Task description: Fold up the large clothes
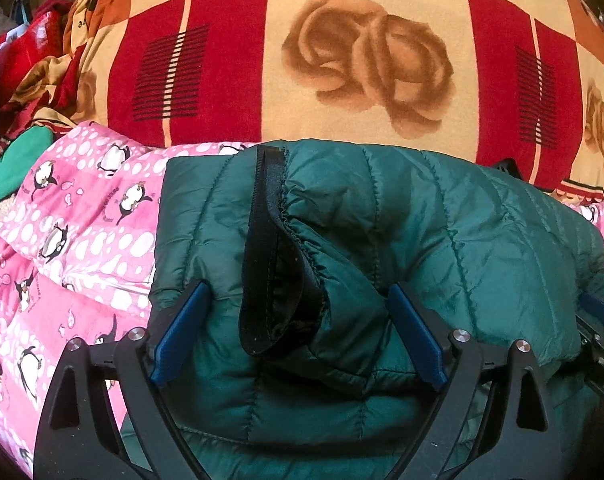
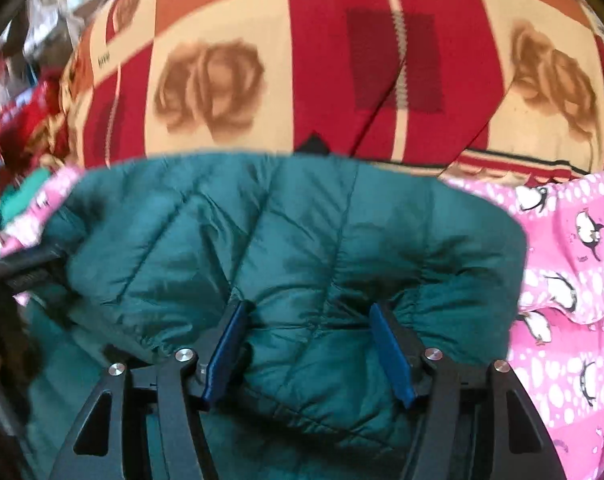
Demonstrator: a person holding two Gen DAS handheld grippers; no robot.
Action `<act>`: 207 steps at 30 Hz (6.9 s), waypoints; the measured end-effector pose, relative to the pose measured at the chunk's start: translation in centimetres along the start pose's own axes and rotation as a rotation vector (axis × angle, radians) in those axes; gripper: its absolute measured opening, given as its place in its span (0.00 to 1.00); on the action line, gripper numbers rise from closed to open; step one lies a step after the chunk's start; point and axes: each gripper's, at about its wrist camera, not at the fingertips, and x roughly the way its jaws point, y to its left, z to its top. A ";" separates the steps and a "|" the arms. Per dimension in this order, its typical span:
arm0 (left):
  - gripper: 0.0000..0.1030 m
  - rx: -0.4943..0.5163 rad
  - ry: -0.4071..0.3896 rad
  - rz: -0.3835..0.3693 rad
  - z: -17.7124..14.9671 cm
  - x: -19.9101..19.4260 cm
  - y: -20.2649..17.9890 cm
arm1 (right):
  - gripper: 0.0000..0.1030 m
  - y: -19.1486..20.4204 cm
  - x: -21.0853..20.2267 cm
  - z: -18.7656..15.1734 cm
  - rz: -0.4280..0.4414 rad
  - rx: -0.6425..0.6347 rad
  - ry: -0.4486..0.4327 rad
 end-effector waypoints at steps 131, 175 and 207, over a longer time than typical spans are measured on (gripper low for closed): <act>0.85 -0.071 0.330 -0.261 -24.7 -13.4 12.7 | 0.60 -2.5 -18.7 -27.7 0.189 0.129 0.326; 0.12 0.006 -0.025 -0.187 -13.9 -21.2 10.2 | 0.20 -4.6 -24.5 -15.7 0.207 0.105 -0.065; 0.12 -0.117 -0.136 -0.048 2.0 -13.2 7.6 | 0.20 -8.5 -15.1 1.1 -0.034 0.130 -0.172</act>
